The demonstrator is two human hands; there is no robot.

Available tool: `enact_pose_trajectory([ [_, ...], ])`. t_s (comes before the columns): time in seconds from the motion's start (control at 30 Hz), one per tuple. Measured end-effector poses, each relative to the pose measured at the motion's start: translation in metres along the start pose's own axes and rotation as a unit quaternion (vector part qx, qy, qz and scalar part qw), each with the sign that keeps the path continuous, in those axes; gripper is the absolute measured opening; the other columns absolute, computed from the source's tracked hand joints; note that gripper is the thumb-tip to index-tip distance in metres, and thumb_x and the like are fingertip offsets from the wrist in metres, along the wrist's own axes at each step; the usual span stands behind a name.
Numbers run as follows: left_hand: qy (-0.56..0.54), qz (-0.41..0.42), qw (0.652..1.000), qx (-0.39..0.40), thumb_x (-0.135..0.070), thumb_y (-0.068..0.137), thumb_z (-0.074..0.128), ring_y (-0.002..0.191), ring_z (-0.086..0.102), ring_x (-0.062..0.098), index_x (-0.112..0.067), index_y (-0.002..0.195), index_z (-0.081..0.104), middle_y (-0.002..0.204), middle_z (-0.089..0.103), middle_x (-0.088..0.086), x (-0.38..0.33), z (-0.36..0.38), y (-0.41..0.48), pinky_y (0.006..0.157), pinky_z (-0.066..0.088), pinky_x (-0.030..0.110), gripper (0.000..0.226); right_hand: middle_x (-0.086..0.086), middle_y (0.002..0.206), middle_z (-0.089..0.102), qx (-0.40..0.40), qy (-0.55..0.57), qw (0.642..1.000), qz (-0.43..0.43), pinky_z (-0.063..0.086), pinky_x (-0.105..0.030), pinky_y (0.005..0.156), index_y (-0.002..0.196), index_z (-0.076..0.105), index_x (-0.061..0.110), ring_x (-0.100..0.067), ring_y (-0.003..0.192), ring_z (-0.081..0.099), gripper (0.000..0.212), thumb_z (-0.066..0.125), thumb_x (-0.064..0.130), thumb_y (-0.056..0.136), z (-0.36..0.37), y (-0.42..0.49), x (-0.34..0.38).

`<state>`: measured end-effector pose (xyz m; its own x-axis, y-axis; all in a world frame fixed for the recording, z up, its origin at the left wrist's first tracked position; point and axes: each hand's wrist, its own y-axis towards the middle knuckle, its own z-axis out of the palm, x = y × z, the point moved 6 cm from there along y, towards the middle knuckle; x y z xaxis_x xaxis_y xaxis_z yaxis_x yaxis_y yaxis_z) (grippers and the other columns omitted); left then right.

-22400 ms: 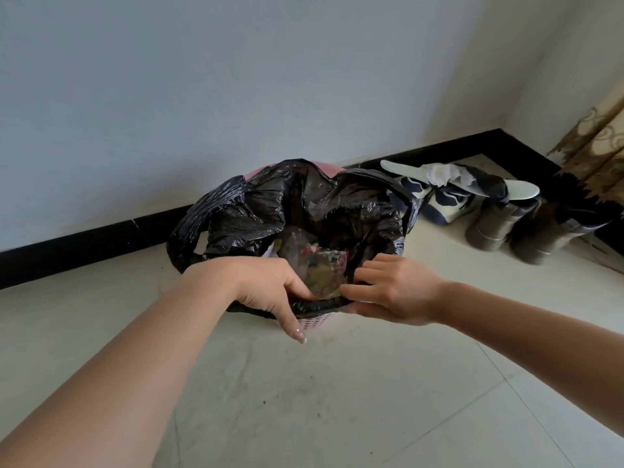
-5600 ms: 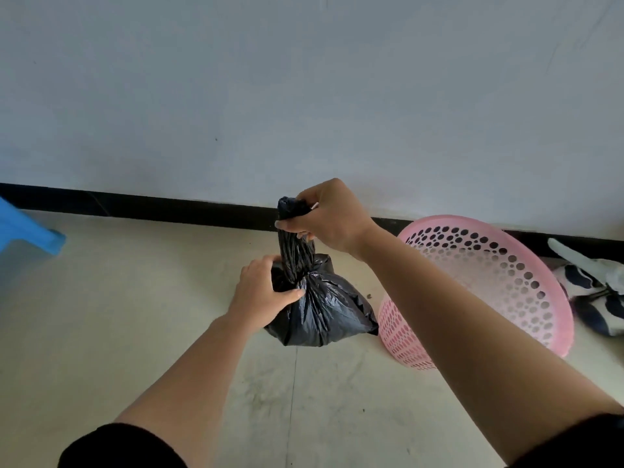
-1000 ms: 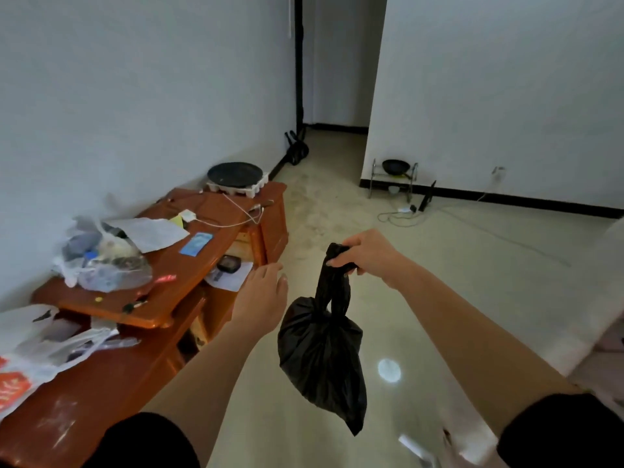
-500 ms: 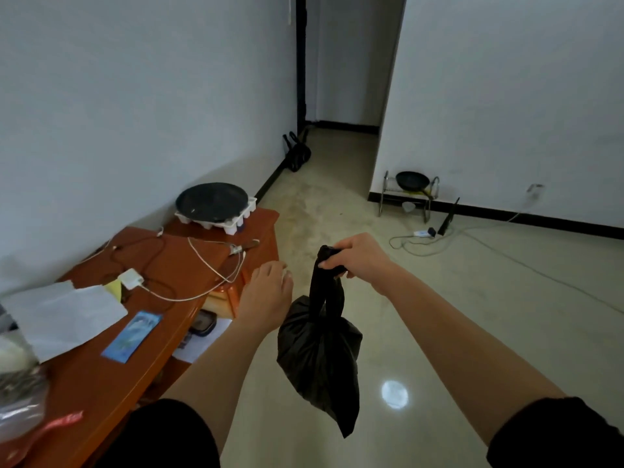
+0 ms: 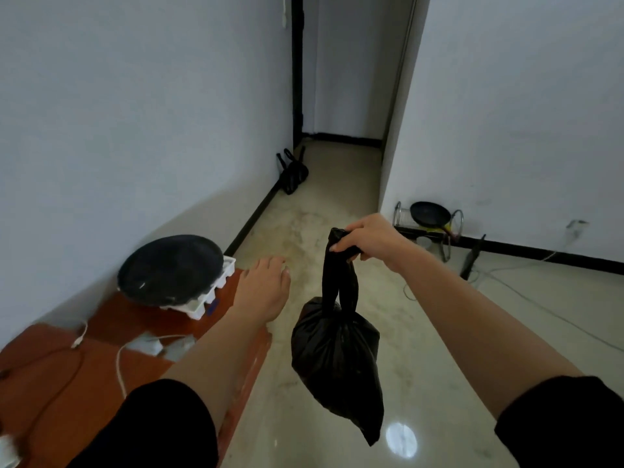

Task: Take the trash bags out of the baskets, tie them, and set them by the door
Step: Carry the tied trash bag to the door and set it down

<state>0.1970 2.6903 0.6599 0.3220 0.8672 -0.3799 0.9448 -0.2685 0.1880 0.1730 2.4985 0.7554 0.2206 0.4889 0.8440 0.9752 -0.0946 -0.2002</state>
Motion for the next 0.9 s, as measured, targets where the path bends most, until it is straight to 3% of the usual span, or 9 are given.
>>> enact_pose_trajectory([
  [0.23, 0.038, 0.028, 0.999, 0.012, -0.029, 0.101, 0.03, 0.12, 0.046, 0.022, -0.014, 0.128, 0.048, 0.131, 0.05, 0.004, 0.022, 0.012, 0.206, 0.101, 0.034, 0.037, 0.035, -0.004, 0.068, 0.064, -0.024, 0.02, 0.999, 0.015, 0.041, -0.02, 0.052, 0.089, 0.074, 0.004, -0.011, 0.056, 0.057, 0.014, 0.078, 0.009, 0.076, -0.054, 0.203, 0.024],
  [0.5, 0.065, -0.003, 0.998, -0.006, -0.027, 0.102, 0.032, 0.129, 0.04, 0.023, -0.012, 0.131, 0.047, 0.139, 0.045, 0.007, 0.073, 0.059, 0.44, 0.105, 0.031, 0.037, 0.035, -0.003, 0.067, 0.063, -0.01, 0.023, 1.0, -0.018, 0.039, -0.02, 0.051, 0.088, 0.075, 0.005, -0.009, 0.055, 0.053, 0.011, 0.076, 0.009, 0.077, -0.084, 0.454, 0.04],
  [0.63, 0.053, -0.041, 0.997, -0.024, -0.028, 0.102, 0.032, 0.137, 0.031, 0.025, -0.014, 0.136, 0.042, 0.15, 0.032, 0.009, 0.087, 0.074, 0.567, 0.11, 0.026, 0.04, 0.038, 0.0, 0.062, 0.061, 0.011, 0.021, 0.999, -0.037, 0.038, -0.013, 0.044, 0.087, 0.073, 0.002, 0.0, 0.043, 0.053, 0.009, 0.074, 0.005, 0.079, -0.109, 0.587, 0.07],
  [0.73, 0.066, -0.051, 0.996, -0.042, -0.029, 0.101, 0.034, 0.136, 0.033, 0.027, -0.013, 0.136, 0.043, 0.15, 0.034, 0.011, 0.104, 0.075, 0.659, 0.109, 0.028, 0.041, 0.039, -0.001, 0.061, 0.059, 0.013, 0.031, 0.998, -0.044, 0.036, -0.007, 0.038, 0.09, 0.071, 0.0, 0.006, 0.036, 0.051, 0.01, 0.072, 0.0, 0.08, -0.125, 0.68, 0.097],
  [0.9, 0.066, -0.072, 0.995, -0.035, -0.03, 0.101, 0.032, 0.14, 0.028, 0.026, -0.014, 0.14, 0.04, 0.153, 0.029, 0.012, 0.144, 0.092, 0.783, 0.114, 0.025, 0.044, 0.042, -0.001, 0.064, 0.06, 0.017, 0.036, 0.998, -0.054, 0.037, -0.007, 0.038, 0.093, 0.072, -0.002, -0.001, 0.049, 0.054, 0.013, 0.072, 0.0, 0.08, -0.133, 0.815, 0.118],
])
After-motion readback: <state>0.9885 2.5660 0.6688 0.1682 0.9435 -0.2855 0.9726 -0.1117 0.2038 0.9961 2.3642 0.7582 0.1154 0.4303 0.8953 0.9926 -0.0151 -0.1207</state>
